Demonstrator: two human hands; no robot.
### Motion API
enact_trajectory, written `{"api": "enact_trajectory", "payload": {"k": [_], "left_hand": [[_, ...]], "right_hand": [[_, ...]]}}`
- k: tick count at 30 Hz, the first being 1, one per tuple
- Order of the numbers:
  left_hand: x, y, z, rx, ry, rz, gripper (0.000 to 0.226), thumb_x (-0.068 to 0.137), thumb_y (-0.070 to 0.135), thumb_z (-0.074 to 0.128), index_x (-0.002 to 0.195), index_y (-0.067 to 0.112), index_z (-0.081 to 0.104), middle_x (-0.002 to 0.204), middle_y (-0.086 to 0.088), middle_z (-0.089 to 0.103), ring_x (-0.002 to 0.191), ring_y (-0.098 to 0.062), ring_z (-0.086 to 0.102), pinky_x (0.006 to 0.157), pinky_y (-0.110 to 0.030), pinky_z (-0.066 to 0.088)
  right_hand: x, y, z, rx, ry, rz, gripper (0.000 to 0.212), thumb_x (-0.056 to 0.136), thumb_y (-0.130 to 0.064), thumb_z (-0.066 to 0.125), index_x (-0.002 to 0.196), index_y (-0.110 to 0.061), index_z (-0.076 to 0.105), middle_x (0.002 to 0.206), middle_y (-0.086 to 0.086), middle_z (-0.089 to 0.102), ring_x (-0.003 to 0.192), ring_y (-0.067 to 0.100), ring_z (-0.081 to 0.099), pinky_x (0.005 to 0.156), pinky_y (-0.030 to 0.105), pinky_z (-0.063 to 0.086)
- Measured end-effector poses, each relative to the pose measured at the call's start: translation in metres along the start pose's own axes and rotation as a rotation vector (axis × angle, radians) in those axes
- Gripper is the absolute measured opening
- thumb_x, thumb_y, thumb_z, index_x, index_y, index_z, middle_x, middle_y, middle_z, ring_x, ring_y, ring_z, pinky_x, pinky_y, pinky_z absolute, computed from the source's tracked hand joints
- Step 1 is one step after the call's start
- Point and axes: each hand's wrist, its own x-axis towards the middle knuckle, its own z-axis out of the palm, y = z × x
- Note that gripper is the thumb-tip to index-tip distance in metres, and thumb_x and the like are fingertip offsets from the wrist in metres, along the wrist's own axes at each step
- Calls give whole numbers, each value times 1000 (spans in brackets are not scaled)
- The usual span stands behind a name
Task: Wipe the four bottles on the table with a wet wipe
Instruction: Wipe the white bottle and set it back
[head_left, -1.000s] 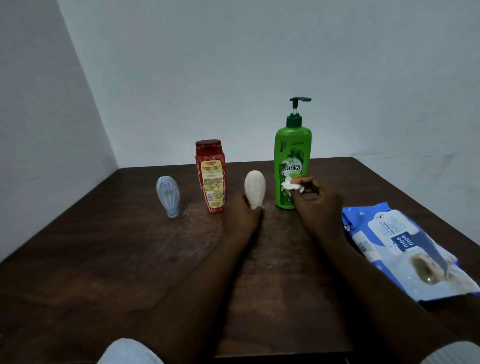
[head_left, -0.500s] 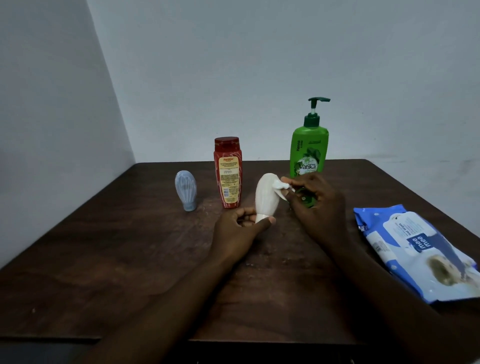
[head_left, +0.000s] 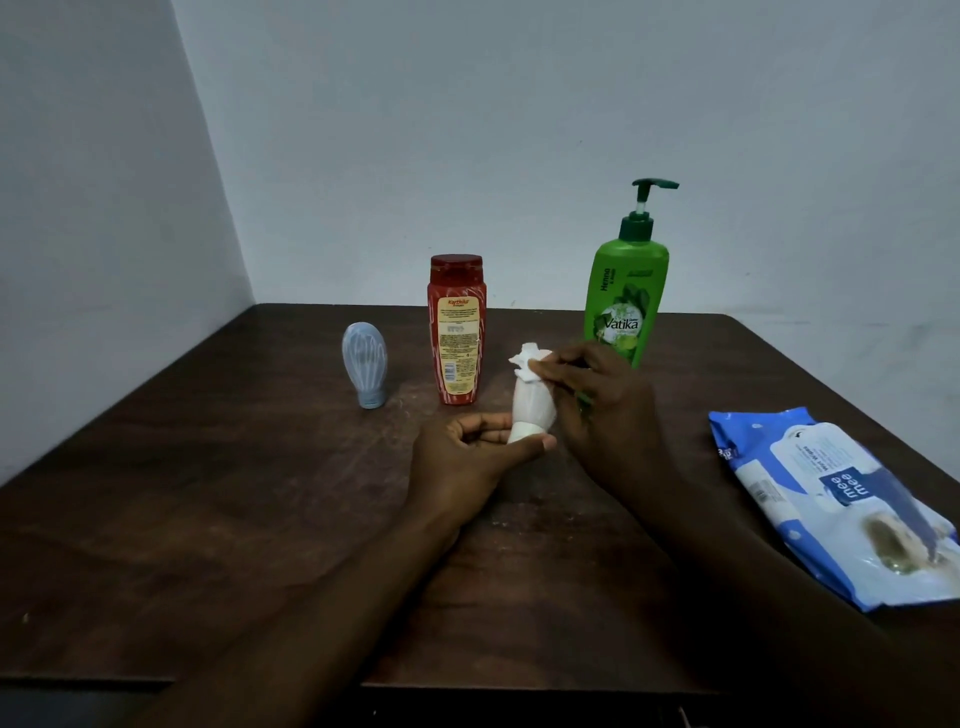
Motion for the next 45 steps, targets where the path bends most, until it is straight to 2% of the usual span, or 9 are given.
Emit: {"api": "enact_trajectory", "payload": {"k": [12,16,18,24,28,31,36,41,45], "left_hand": [[4,-2,-6,-33,11,26,32,69,14,89,97,20,76,86,6,79,79,-5,74,72,-19,57],[4,-1,-5,-10,-9,36,30,67,13,91,92,20,77,86,5,79,81,-8,75,72,-20,58],[4,0,-5,5,-23,35,32,63,16,93,90,24,77,86,5,79,81,-9,75,71,-20,58],[4,3,-5,-4,-15,14,33,64,20,93,89,30,74,81,14,77,81,0,72,68,-15,56],[7,3,-5,-47,8,-37,36,64,21,93,94,26,74,85,11,77,81,2,72,70,-16,56],[9,1,-4,-90,26,-44,33,66,17,91,93,25,73,78,14,75,76,5,71,63,-11,54],[14,0,-5,-194,101,-78,48,63,20,92,107,15,75,94,1,79,92,-14,75,84,-31,60],[14,1,-6,-238,119,-76,37,67,15,90,100,18,74,94,-1,79,91,-16,76,83,-32,60],[13,3,-4,-227,112,-73,37,66,16,90,99,20,73,93,2,79,88,-11,75,79,-28,60]], "right_hand": [[-10,-14,-6,116,-213,-120,29,80,3,70,105,-7,78,103,10,62,94,20,63,82,25,52],[-5,-11,-9,60,-143,-77,29,82,0,72,109,-7,77,99,10,63,91,15,61,84,13,47],[0,-6,-9,13,-78,-42,31,80,3,74,110,-7,77,97,10,63,90,16,60,81,14,47],[12,8,0,-33,63,69,25,87,-4,73,112,-7,75,94,12,64,87,3,50,80,2,36],[16,11,7,-22,66,99,23,91,-9,69,113,-8,75,96,11,64,87,6,52,79,3,35],[14,9,9,-5,47,87,23,91,-7,68,114,-6,74,99,11,64,88,10,55,77,7,38],[7,-2,12,74,-17,9,28,88,0,69,115,-3,73,99,8,62,85,9,56,72,21,49],[1,-7,10,129,-80,-40,29,87,0,71,115,-5,74,100,7,63,84,7,58,74,12,47],[11,-1,10,142,-93,-24,27,86,-1,70,111,-8,76,96,7,65,81,16,63,70,32,56]]}}
